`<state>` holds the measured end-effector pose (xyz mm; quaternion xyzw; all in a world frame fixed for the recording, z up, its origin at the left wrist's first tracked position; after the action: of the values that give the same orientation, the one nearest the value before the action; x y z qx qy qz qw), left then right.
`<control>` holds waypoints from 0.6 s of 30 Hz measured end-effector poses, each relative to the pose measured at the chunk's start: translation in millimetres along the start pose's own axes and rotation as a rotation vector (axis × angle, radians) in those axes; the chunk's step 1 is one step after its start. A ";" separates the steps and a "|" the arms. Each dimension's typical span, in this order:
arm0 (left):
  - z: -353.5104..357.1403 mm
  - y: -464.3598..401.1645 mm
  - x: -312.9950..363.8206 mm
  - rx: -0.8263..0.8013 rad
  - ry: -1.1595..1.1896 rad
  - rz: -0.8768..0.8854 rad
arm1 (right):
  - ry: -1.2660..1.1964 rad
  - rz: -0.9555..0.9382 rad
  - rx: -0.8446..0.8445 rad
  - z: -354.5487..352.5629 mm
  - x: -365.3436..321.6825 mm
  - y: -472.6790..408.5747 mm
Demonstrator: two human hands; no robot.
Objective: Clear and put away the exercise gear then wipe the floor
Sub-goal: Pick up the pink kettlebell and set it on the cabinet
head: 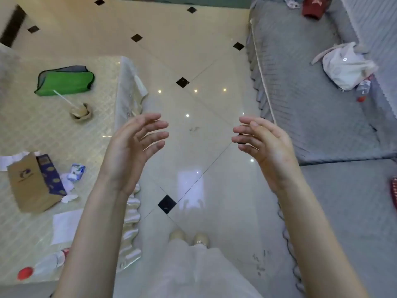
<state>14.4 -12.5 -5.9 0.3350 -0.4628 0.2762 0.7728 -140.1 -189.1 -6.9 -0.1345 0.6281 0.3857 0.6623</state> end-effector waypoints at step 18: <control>-20.9 -211.7 59.2 0.114 -0.061 -0.044 | -0.026 0.031 0.066 60.1 -40.8 -204.9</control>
<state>206.4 -121.4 -15.3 0.3968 -0.4623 0.2746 0.7439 46.5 -299.8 -21.1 -0.0978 0.6338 0.3765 0.6686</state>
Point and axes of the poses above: each hand's wrist, its own y-axis away from the middle knuckle, its own z-axis out of the palm, x = y × z, the point moved 2 cm from there along -y, towards the middle knuckle, and after that the axes turned 2 degrees about z, right-handed, at the moved point
